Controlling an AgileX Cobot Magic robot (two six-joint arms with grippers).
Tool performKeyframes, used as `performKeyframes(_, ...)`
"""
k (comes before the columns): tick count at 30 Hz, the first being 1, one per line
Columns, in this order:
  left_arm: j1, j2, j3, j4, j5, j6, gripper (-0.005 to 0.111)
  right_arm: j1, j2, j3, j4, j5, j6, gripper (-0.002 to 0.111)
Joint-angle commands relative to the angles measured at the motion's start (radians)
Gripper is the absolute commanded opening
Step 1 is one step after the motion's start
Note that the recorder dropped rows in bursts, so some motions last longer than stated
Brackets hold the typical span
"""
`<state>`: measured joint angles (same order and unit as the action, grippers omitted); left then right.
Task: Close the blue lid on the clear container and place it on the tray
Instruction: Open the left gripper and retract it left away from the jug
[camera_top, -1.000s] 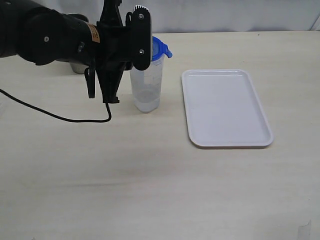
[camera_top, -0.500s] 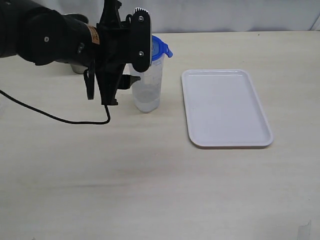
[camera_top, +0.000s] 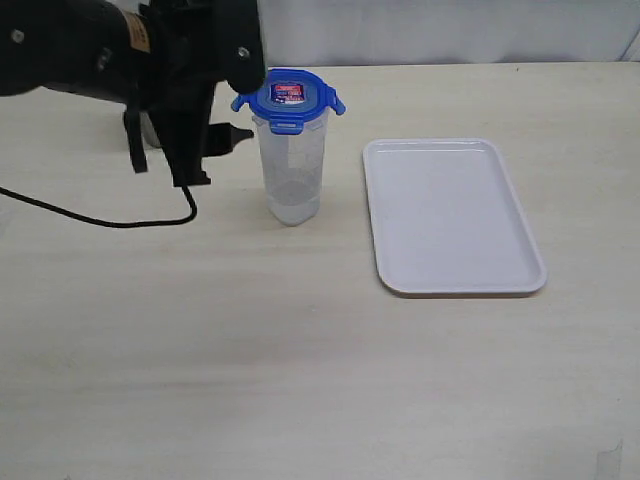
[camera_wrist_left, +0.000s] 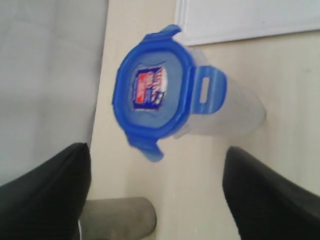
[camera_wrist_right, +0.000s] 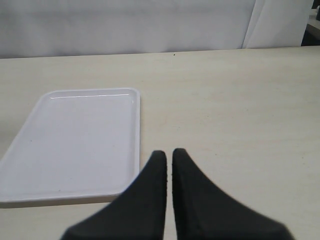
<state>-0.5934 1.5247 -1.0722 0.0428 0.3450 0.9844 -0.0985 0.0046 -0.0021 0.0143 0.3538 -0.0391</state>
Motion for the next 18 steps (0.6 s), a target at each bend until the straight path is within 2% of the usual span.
performKeyframes(1, 0.072, -0.045, 0.000, -0.001, 0.032, -0.074, 0.070, -0.004, -0.005, 0.002, -0.001, -0.011, 0.001, 0.004)
performKeyframes(3, 0.113, -0.048, 0.000, -0.001, 0.015, -0.159, 0.070, -0.004, -0.005, 0.002, -0.001, -0.011, 0.001, 0.004)
performKeyframes(5, 0.154, -0.048, 0.000, -0.002, -0.035, -0.300, 0.063, -0.004, -0.005, 0.002, -0.001, -0.011, 0.001, 0.004)
performKeyframes(8, 0.210, -0.048, 0.000, -0.008, -0.121, -0.517, 0.036, -0.004, -0.005, 0.002, -0.001, -0.011, 0.001, 0.004)
performKeyframes(10, 0.224, -0.041, 0.000, -0.015, -0.163, -0.582, 0.008, -0.004, -0.005, 0.002, -0.001, -0.011, 0.001, 0.004)
performKeyframes(11, 0.226, -0.034, 0.000, -0.015, -0.180, -0.591, 0.000, -0.004, -0.005, 0.002, -0.001, -0.011, 0.001, 0.004)
performKeyframes(18, 0.226, 0.082, 0.002, -0.043, -0.384, -0.592, 0.000, -0.004, -0.005, 0.002, -0.001, -0.011, 0.001, 0.004)
